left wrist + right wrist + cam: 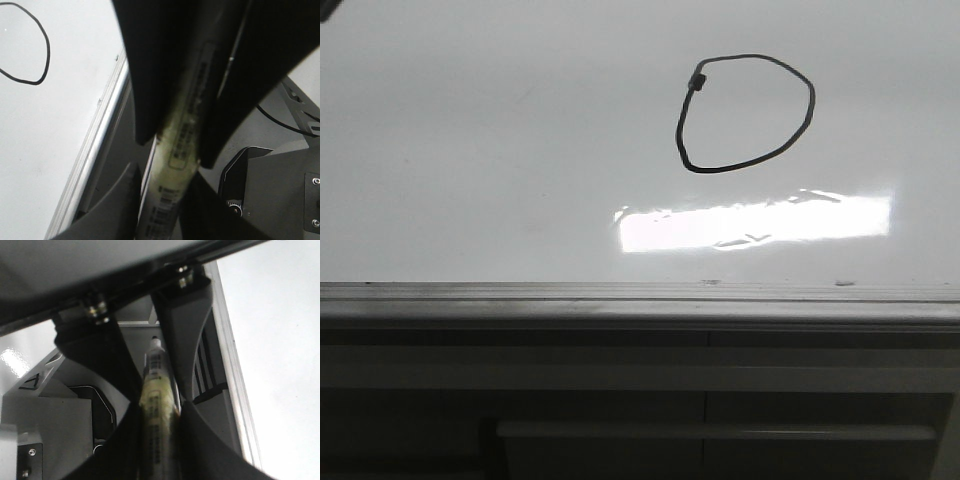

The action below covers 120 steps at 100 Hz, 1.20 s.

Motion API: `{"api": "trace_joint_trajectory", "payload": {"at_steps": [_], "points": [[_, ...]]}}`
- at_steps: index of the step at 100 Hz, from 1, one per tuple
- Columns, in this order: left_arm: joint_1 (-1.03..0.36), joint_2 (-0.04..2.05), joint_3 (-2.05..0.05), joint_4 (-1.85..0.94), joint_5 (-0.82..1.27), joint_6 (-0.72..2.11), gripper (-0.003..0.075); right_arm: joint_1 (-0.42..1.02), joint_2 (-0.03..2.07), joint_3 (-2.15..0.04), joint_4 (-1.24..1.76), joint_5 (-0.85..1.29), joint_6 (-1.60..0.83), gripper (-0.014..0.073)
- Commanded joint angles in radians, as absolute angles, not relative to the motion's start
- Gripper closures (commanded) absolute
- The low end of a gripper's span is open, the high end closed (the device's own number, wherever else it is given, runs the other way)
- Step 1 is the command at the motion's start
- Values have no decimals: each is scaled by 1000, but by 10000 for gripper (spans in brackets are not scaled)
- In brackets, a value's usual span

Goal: Write number 0 on whiteboard

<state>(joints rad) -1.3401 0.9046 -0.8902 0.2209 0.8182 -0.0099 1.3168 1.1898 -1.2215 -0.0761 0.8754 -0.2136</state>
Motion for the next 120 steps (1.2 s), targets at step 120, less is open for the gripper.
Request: {"api": "trace_joint_trajectory", "payload": {"at_steps": [120], "points": [[-1347, 900, -924, 227, 654, -22, 740, 1317, 1172, -1256, -50, 815, -220, 644]]}}
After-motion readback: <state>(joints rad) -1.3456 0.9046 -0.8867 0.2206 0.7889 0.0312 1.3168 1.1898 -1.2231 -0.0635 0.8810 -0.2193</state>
